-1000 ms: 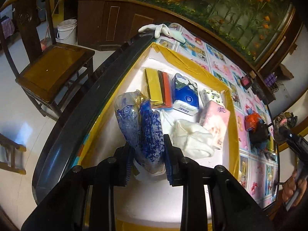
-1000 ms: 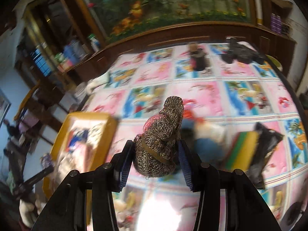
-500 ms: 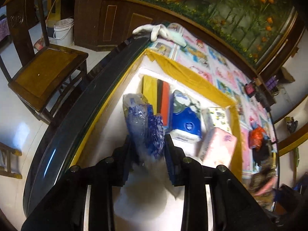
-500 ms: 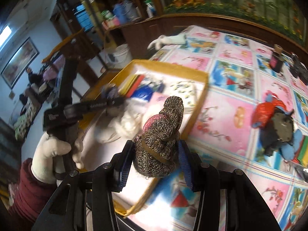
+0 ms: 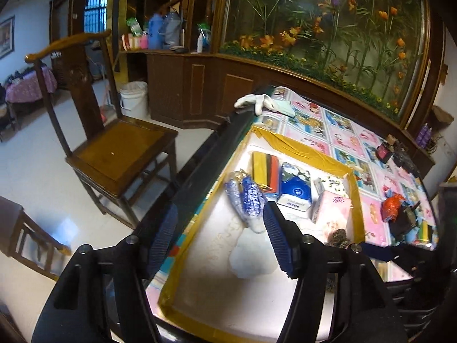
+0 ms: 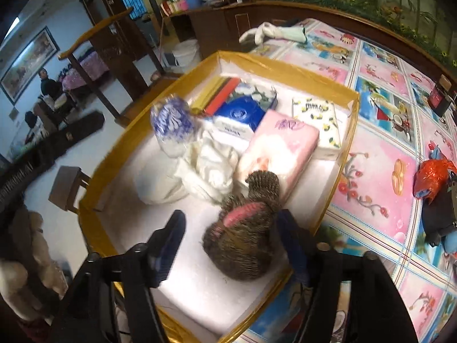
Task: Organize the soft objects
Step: 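Carry the blue bag and brown knitted item into the tray and open both grippers, then withdraw both tools from the tray toward the black motor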
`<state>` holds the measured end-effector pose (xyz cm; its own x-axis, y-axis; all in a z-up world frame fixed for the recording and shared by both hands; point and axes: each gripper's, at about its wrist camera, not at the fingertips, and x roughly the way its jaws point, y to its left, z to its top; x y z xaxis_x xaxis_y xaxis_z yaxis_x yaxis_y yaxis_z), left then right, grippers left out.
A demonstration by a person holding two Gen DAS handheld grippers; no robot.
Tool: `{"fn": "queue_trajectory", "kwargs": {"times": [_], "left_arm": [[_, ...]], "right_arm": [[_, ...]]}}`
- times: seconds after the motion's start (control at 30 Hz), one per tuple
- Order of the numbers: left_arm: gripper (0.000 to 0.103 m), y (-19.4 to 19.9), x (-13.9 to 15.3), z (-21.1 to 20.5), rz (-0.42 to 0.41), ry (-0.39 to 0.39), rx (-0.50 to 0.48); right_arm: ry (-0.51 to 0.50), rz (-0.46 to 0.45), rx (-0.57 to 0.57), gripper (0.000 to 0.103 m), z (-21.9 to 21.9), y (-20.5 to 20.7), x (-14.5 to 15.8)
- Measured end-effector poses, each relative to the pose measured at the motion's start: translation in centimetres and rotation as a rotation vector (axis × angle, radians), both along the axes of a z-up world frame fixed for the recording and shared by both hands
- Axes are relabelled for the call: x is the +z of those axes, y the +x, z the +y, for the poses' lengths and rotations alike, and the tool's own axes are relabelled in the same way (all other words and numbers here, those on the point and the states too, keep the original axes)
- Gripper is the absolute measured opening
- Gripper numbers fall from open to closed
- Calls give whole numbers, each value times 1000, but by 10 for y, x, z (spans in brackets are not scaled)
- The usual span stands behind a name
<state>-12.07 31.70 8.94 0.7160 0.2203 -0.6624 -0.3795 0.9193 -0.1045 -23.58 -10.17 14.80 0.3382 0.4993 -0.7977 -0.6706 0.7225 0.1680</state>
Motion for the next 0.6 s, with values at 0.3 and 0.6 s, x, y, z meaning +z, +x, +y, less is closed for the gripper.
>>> {"fn": "queue_trajectory", "kwargs": {"times": [0.3,0.6], "left_arm": [[62,-16,13,-34,-36,160,13],[64,-28,24,-58,-33,193,-9]], "right_arm": [[62,-139,-55,78,-32,-39,28],[112,-146,-98,81,-69,-61,27]]}}
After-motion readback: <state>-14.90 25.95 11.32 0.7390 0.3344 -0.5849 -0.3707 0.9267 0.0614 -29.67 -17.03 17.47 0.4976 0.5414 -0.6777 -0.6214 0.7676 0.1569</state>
